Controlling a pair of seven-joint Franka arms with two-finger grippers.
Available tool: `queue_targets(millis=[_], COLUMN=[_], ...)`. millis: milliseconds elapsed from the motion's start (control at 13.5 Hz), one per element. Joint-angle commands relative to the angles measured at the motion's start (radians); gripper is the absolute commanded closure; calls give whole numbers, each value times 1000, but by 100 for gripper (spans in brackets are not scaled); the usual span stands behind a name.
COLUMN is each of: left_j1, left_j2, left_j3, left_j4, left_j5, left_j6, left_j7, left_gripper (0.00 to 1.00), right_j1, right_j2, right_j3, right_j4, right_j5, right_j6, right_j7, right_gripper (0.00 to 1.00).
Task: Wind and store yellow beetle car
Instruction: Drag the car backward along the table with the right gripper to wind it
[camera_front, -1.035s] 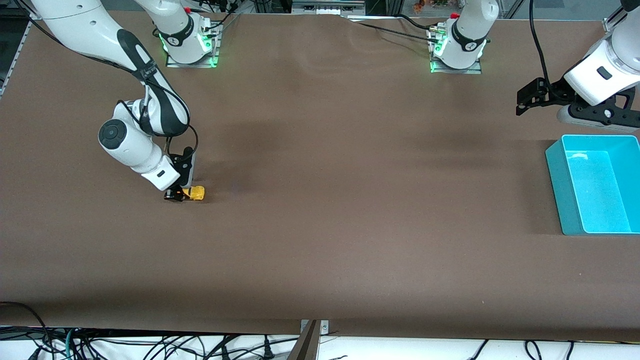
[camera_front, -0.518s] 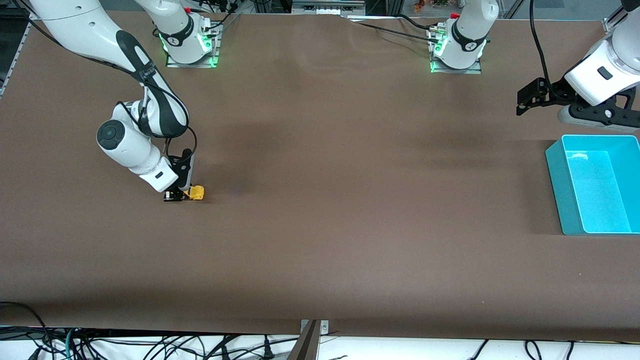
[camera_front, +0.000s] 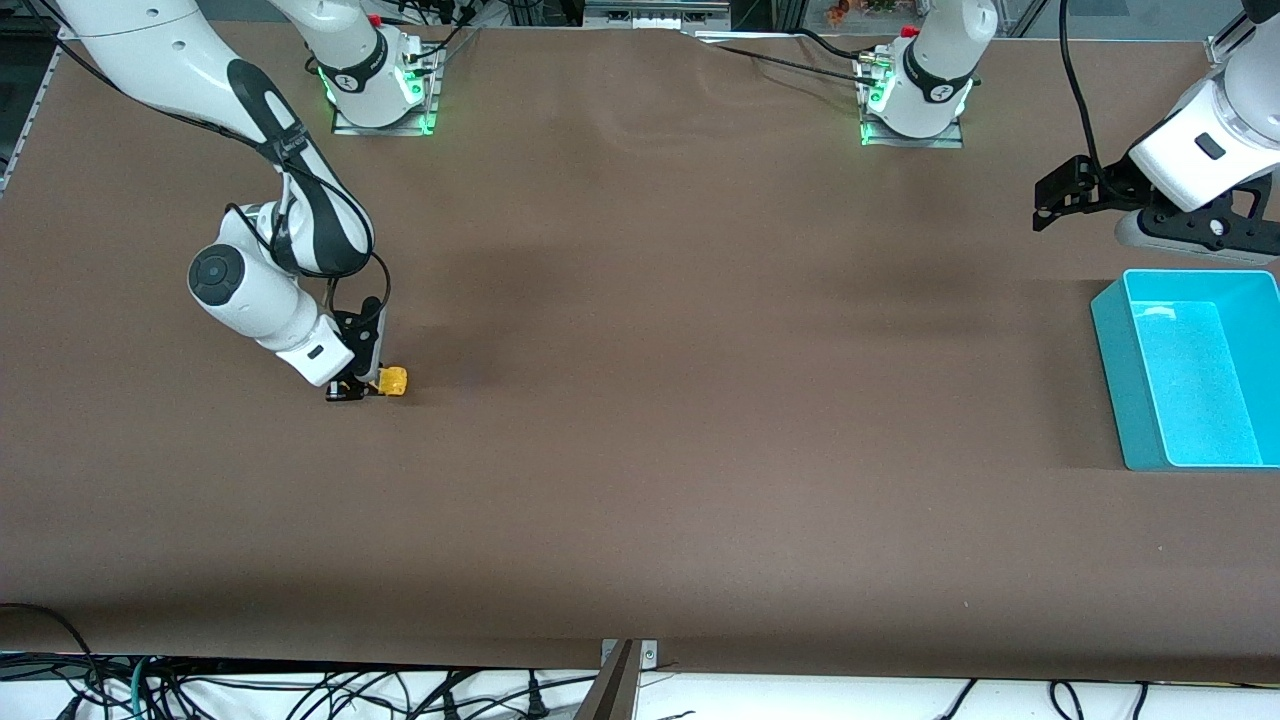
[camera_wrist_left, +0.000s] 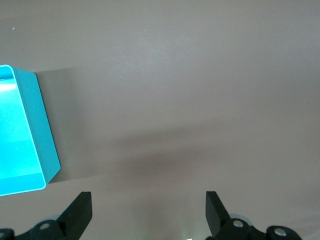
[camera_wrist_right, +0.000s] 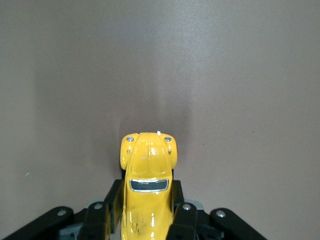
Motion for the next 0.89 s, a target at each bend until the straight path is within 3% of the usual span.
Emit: queue_targets(millis=[0, 814], left_j1=[4, 4], left_j2=[2, 4], left_j3=[-3, -3], left_j4=[23, 23], left_j5=[12, 12], left_j6=[-21, -21], left_j7=[-6, -6], left_gripper=[0, 0], right_j1=[-6, -32], right_j2=[-1, 24], right_j3=[5, 5], right_j4=[-12, -18], right_j5=[17, 13], right_j6=[-24, 3], right_j7=[-8, -84], right_gripper=[60, 60])
